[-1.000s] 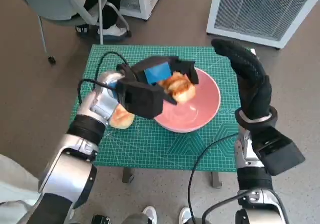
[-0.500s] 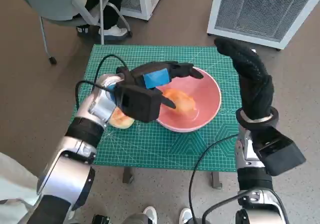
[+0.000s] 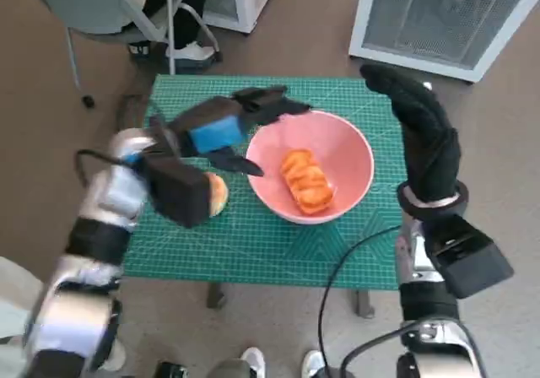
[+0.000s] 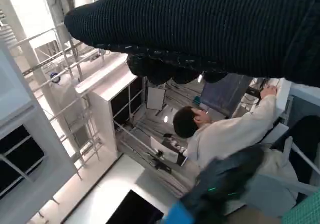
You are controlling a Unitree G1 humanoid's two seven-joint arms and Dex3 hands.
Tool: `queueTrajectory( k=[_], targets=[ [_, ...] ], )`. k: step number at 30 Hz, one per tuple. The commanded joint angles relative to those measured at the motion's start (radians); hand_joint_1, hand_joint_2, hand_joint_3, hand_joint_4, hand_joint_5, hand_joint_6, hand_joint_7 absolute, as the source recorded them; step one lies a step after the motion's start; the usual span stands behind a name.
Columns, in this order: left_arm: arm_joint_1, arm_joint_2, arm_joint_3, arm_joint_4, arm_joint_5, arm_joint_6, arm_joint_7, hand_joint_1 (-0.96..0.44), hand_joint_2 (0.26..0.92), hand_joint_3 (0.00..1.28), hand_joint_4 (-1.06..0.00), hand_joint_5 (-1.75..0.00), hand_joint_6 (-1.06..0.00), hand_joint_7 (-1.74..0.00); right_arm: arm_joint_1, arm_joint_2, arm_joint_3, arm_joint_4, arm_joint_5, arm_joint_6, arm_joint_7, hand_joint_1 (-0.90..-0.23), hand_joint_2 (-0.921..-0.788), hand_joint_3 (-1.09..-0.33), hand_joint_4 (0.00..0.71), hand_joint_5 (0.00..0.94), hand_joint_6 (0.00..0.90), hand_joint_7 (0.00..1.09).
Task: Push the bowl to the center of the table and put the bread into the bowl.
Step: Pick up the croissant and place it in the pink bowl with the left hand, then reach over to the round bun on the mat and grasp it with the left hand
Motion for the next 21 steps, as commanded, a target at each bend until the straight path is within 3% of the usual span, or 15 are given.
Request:
queueTrajectory(
  k=[1, 10, 21],
  targets=[
    [0.069, 0.07, 0.039, -0.117, -0.026, 0.076, -0.034, -0.23, 0.85, 0.0, -0.14, 0.0, -0.29, -0.12, 0.022, 0.005, 0.005, 0.012, -0.005, 0.0, 0.0, -0.563, -0.921, -0.785, 0.332, 0.022, -0.001, 0.73],
    [0.167, 0.157, 0.08, -0.166, -0.021, 0.131, -0.034, -0.23, 0.853, 0.0, -0.14, 0.0, -0.31, -0.09, 0.02, 0.01, 0.007, 0.023, -0.013, -0.009, -0.006, -0.561, -0.921, -0.789, 0.332, 0.022, -0.001, 0.73],
    [0.244, 0.196, 0.081, -0.161, 0.008, 0.18, -0.017, -0.26, 0.858, 0.0, -0.14, 0.0, -0.31, -0.06, 0.018, 0.011, 0.012, 0.029, -0.012, -0.006, -0.003, -0.561, -0.921, -0.792, 0.331, 0.022, -0.001, 0.73]
  ],
)
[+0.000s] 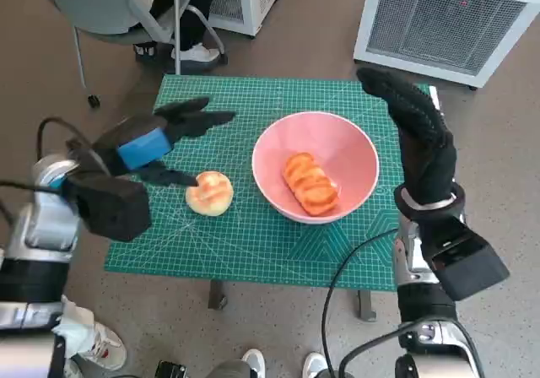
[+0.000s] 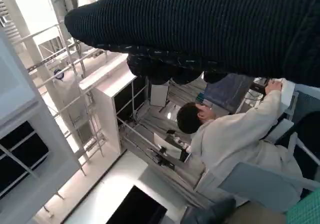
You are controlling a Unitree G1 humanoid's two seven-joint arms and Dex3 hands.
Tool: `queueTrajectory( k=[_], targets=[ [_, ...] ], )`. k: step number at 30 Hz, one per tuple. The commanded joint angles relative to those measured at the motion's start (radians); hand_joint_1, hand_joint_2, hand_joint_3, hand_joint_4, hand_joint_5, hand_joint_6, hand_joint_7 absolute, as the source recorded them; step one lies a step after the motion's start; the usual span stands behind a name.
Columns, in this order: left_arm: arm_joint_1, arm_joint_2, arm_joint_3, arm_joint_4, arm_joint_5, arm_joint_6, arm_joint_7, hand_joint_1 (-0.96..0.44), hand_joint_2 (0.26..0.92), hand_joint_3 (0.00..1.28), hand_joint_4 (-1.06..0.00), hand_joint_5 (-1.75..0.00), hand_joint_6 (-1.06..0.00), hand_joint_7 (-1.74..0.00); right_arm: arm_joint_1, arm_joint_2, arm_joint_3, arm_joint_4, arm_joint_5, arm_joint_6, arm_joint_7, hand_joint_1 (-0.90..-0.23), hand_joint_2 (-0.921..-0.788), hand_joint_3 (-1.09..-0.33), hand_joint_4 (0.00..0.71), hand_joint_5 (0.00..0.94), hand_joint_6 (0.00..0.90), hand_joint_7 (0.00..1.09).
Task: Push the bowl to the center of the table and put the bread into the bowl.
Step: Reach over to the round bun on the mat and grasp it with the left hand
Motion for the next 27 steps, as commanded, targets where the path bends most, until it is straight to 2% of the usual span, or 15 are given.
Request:
queueTrajectory(
  k=[1, 14, 27],
  targets=[
    [0.025, 0.012, -0.004, -0.002, 0.019, 0.022, 0.012, -0.26, 0.858, 0.0, -0.14, 0.0, -0.31, -0.05, 0.018, 0.005, 0.005, 0.011, -0.008, 0.007, -0.003, -0.56, -0.921, -0.793, 0.331, 0.022, -0.001, 0.73],
    [0.027, -0.029, -0.048, 0.07, 0.043, 0.057, 0.01, -0.27, 0.856, 0.0, -0.14, 0.0, -0.31, -0.03, 0.023, 0.001, 0.013, -0.005, 0.003, 0.024, 0.008, -0.554, -0.921, -0.8, 0.328, 0.022, -0.001, 0.74],
    [-0.04, -0.089, -0.121, 0.296, 0.085, 0.011, 0.029, -0.23, 0.854, 0.0, -0.14, 0.0, -0.31, -0.02, 0.034, -0.007, 0.014, -0.025, 0.01, 0.039, 0.014, -0.56, -0.921, -0.798, 0.328, 0.023, -0.001, 0.74]
  ],
)
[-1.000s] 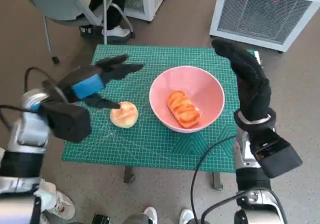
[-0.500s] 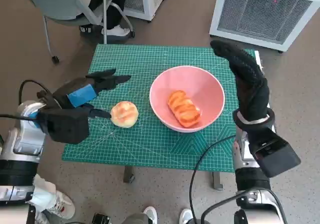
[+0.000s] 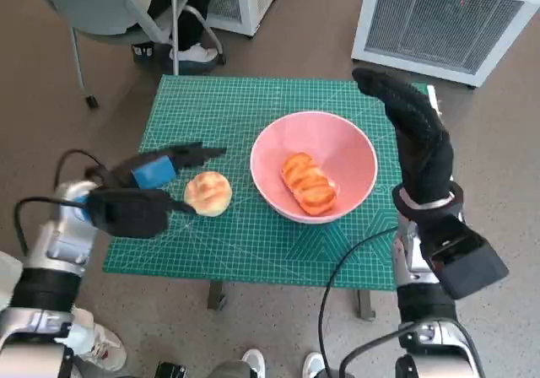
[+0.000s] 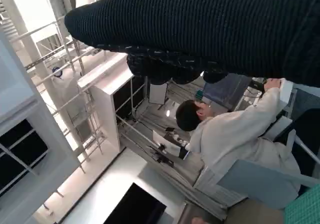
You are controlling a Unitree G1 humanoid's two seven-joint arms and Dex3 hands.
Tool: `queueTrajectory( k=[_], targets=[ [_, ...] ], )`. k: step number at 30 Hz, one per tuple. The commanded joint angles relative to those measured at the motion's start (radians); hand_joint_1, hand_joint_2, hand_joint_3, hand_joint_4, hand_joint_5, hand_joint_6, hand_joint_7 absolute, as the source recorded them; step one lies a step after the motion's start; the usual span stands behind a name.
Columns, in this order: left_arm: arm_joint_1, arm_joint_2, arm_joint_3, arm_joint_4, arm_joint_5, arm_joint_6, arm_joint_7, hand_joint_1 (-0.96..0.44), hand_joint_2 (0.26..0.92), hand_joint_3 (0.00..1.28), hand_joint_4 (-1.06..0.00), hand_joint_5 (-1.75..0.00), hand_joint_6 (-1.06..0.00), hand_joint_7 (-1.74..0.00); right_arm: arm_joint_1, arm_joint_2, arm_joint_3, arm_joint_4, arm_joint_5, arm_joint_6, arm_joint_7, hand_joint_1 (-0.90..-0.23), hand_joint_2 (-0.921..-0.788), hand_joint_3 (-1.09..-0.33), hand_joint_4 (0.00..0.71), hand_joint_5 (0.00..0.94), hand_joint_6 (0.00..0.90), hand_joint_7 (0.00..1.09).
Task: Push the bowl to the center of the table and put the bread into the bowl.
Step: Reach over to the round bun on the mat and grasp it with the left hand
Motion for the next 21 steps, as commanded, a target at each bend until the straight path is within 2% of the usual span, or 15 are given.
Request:
queueTrajectory(
  k=[1, 16, 18, 21],
  targets=[
    [-0.046, -0.019, -0.022, 0.076, 0.023, -0.023, 0.016, -0.22, 0.854, 0.0, -0.14, 0.0, -0.31, -0.02, 0.029, -0.004, 0.002, -0.001, 0.003, 0.018, 0.008, -0.56, -0.921, -0.798, 0.328, 0.023, -0.001, 0.74],
    [-0.132, -0.079, -0.084, 0.317, 0.076, -0.026, 0.043, -0.22, 0.849, 0.0, -0.15, 0.0, -0.31, -0.01, 0.031, -0.003, 0.002, -0.007, -0.006, 0.018, 0.001, -0.549, -0.921, -0.803, 0.327, 0.024, -0.001, 0.74],
    [-0.138, -0.082, -0.089, 0.326, 0.085, -0.018, 0.052, -0.22, 0.849, 0.0, -0.17, -0.01, -0.31, -0.01, 0.031, -0.003, 0.003, -0.007, -0.007, 0.018, 0.001, -0.55, -0.921, -0.802, 0.327, 0.024, -0.001, 0.74],
    [-0.144, -0.086, -0.1, 0.334, 0.108, -0.009, 0.079, -0.21, 0.859, 0.0, -0.31, -0.05, -0.4, -0.05, 0.031, -0.004, 0.002, -0.007, -0.007, 0.018, 0.001, -0.551, -0.921, -0.802, 0.327, 0.025, -0.001, 0.74]
  ],
)
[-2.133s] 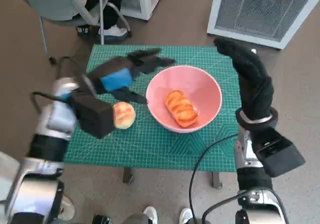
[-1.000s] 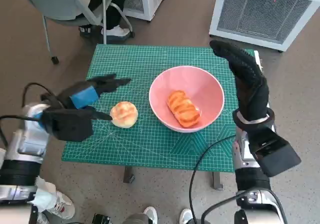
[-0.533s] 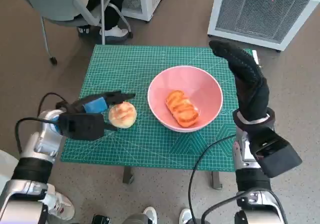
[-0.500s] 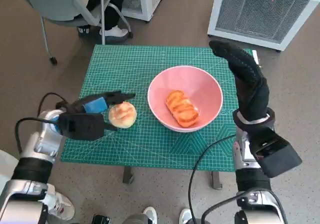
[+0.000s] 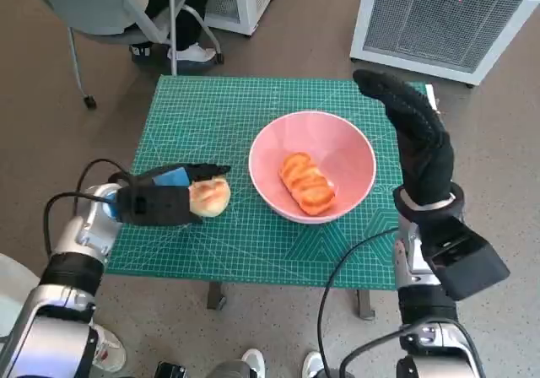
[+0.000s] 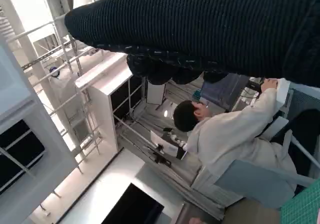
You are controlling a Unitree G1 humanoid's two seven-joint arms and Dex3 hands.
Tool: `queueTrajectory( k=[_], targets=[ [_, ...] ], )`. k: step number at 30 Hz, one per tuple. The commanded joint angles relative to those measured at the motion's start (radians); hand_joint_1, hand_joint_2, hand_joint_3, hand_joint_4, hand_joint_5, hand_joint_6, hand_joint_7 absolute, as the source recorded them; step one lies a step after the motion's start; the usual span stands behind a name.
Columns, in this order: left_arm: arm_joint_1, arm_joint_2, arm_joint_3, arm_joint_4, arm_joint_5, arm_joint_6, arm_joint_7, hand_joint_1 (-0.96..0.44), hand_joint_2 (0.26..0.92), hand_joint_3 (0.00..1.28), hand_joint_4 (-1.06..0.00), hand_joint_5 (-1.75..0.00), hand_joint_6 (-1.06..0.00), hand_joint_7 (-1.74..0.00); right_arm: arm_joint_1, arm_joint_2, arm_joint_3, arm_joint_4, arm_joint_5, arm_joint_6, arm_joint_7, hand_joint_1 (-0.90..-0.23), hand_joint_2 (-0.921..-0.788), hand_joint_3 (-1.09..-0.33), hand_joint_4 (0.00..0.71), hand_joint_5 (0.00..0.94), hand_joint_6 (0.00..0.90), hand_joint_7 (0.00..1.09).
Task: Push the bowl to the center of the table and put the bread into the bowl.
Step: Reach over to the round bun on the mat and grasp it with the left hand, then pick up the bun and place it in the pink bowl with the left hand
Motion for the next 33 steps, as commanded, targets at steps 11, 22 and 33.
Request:
queueTrajectory(
  k=[11, 22, 33],
  targets=[
    [-0.041, 0.0, -0.044, 0.076, 0.101, -0.081, 0.233, -0.04, 0.918, 0.14, -0.65, -0.96, -0.52, -1.03, 0.025, 0.0, 0.005, 0.0, -0.009, 0.011, 0.0, -0.553, -0.921, -0.803, 0.327, 0.026, -0.001, 0.74],
    [-0.066, 0.03, 0.016, 0.028, 0.038, -0.149, 0.237, 0.0, 0.92, 0.11, -0.63, -1.16, -0.58, -1.27, 0.028, -0.002, 0.008, -0.002, -0.007, 0.014, 0.001, -0.558, -0.921, -0.804, 0.322, 0.025, -0.001, 0.75],
    [-0.069, 0.043, 0.117, -0.282, -0.063, -0.095, 0.174, 0.0, 0.92, 0.11, -0.6, -1.25, -0.62, -1.2, 0.026, -0.002, 0.009, -0.007, -0.009, 0.022, -0.001, -0.553, -0.921, -0.808, 0.323, 0.027, -0.001, 0.75]
  ],
)
